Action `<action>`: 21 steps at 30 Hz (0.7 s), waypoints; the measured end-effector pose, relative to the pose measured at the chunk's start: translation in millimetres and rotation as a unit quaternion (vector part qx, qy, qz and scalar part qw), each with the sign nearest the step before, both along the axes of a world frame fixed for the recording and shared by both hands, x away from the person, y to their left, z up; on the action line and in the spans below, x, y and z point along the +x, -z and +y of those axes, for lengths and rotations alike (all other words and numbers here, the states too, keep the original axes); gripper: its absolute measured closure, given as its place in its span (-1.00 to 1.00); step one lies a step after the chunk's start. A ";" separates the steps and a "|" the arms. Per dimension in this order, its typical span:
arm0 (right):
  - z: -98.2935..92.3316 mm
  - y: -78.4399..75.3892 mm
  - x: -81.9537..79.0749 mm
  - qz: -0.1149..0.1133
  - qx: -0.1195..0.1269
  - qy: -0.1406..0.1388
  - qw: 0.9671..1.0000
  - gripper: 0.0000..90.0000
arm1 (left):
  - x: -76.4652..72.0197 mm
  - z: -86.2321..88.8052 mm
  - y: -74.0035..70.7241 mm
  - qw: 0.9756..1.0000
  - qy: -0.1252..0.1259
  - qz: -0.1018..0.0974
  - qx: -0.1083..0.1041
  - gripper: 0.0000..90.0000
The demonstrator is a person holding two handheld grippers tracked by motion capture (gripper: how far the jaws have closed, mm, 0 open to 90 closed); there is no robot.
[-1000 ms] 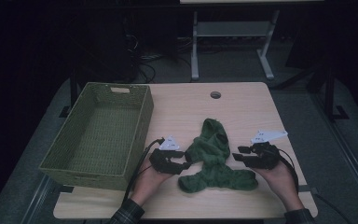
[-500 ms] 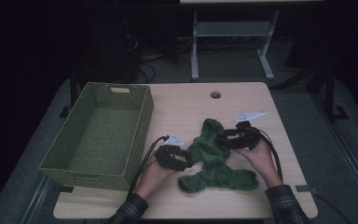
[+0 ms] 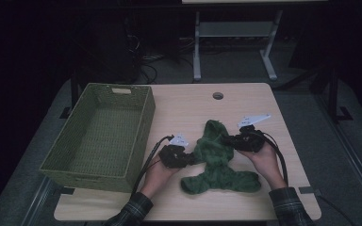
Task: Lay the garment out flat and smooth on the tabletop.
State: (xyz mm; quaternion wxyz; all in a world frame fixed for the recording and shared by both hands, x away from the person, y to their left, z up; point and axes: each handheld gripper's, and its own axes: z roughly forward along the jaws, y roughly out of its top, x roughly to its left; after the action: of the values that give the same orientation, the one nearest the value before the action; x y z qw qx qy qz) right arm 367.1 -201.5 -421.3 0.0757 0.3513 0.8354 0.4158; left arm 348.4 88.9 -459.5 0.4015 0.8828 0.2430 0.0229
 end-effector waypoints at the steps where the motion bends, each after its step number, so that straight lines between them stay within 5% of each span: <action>1: -5.0 -4.8 -6.1 -0.012 -0.001 -0.001 1.000 0.74 | -0.9 0.2 -4.9 1.000 -0.004 -0.006 0.002 0.77; 9: -30.7 -9.1 -31.8 -0.024 -0.003 0.021 0.999 0.78 | 1.2 2.1 -19.8 1.000 -0.013 -0.010 0.003 0.78; 21: -56.6 43.6 -53.1 0.056 -0.036 0.060 0.996 0.80 | 9.3 -18.1 1.2 0.999 0.003 0.030 0.025 0.80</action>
State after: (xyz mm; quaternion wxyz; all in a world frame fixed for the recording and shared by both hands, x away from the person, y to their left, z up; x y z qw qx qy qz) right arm 314.1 -258.1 -464.9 0.0659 0.4208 0.8300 0.3601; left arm 357.7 70.9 -460.8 0.3717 0.8934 0.2521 0.0011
